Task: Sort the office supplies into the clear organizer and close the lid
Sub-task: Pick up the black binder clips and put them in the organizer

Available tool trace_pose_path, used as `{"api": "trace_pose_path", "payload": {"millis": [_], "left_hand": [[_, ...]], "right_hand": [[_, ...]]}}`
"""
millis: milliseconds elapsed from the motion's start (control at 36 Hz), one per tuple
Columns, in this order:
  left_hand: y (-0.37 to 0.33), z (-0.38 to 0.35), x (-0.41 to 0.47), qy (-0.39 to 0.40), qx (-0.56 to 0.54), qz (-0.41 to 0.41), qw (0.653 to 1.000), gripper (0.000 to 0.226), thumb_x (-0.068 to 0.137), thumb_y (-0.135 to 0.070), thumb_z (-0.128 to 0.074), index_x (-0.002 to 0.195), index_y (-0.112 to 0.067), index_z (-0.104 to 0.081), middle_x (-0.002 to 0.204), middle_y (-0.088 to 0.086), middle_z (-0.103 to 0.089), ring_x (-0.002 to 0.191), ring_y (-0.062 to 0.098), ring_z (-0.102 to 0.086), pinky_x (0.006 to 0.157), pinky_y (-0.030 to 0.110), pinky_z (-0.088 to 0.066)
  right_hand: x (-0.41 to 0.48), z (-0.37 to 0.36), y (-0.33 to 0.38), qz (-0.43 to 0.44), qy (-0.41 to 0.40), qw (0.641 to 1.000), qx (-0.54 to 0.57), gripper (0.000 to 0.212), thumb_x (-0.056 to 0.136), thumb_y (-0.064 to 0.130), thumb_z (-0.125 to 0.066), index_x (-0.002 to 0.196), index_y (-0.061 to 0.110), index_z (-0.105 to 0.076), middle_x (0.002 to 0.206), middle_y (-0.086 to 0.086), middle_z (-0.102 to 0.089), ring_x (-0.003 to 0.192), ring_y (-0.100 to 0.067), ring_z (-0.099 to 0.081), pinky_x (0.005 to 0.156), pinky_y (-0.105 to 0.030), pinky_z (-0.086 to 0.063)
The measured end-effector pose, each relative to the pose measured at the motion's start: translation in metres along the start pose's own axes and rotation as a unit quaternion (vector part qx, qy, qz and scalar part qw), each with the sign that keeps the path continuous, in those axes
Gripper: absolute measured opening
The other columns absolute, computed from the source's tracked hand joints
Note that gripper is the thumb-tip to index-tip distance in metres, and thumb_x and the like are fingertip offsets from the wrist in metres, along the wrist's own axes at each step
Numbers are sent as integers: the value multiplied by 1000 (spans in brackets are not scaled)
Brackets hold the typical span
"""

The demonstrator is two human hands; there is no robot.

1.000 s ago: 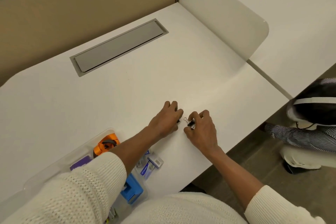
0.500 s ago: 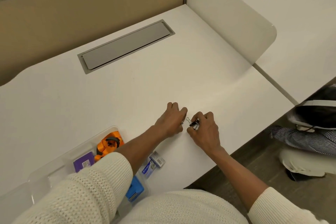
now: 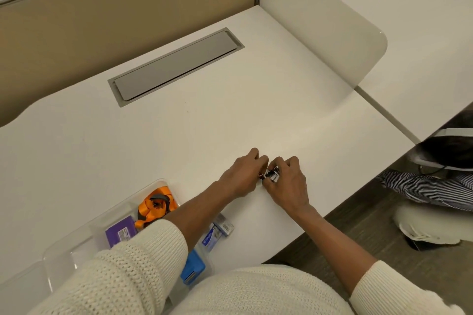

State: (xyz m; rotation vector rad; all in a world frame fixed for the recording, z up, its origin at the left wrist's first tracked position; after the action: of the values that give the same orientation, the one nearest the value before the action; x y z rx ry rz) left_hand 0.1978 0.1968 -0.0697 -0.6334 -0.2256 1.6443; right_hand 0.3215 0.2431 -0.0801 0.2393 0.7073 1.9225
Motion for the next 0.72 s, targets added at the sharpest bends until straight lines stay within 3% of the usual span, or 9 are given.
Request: {"api": "trace_pose_path", "payload": {"millis": [83,167,250,333,444,583,667,722], "left_hand": [[8,1,0,-15,-48,17,999,29,85,5,-66,102,-17,-60,110,1,-51,91,31,-58,68,48,-57],[16,2,1,-21,-114,36,993,17,89,2,-72,96,-14,-68,106,5,-56,89,30,-68,69,44,-64],[24,6,0,-23,-187,61,980,15,87,5,-76,88,-9,-71,104,11,-61,72,28,-76,58,35,-64],[32,10,-5,-24,-276,91,957,14,87,6,-78,86,-6,-71,101,11,-67,65,27,-80,57,26,-61],[41,15,-15,-20,-377,119,918,12,86,2,-84,91,-2,-74,86,6,-79,69,27,-82,73,39,-67],[48,32,-33,-44,-470,123,873,14,86,-2,-86,93,-1,-75,94,11,-80,72,24,-81,73,32,-66],[54,43,-45,-68,-509,122,849,16,85,-5,-88,94,-1,-75,90,12,-81,73,26,-80,74,32,-66],[60,51,-57,-89,-526,122,837,17,85,-7,-88,95,-3,-75,91,18,-81,75,29,-80,79,39,-68]], "right_hand": [[0,-1,-1,5,6,1000,-9,35,80,28,-79,112,20,-64,106,-3,-48,77,-23,-59,64,-34,-53],[1,-2,1,10,13,1000,-25,34,81,29,-77,112,21,-66,104,-3,-52,79,-23,-60,66,-34,-53],[1,-3,2,10,19,999,-31,32,80,29,-77,110,21,-67,103,-3,-54,79,-23,-61,67,-34,-53],[2,-2,2,1,17,1000,-27,31,78,28,-78,107,22,-68,100,-1,-52,75,-20,-58,66,-30,-47],[8,0,1,-20,19,1000,-8,28,77,28,-80,102,21,-69,96,-2,-56,73,-18,-56,68,-29,-43],[12,6,-3,-76,51,994,57,22,73,27,-81,93,26,-72,92,2,-67,79,-18,-67,77,-37,-56],[10,4,-2,-121,77,979,143,15,74,22,-81,86,27,-73,82,1,-75,58,-15,-75,68,-37,-63],[7,4,2,-131,85,971,179,14,74,18,-81,84,26,-75,81,-5,-76,55,-15,-75,62,-32,-62]]}}
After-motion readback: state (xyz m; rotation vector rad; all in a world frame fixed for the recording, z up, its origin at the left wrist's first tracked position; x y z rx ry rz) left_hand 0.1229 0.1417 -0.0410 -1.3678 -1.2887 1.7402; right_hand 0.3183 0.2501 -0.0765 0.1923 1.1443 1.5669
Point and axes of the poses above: each hand's wrist, its own x-axis towards the middle knuckle, its own z-axis out of the back of the hand, y = z × x, the point moved 8 cm from there along x, towards the middle knuckle
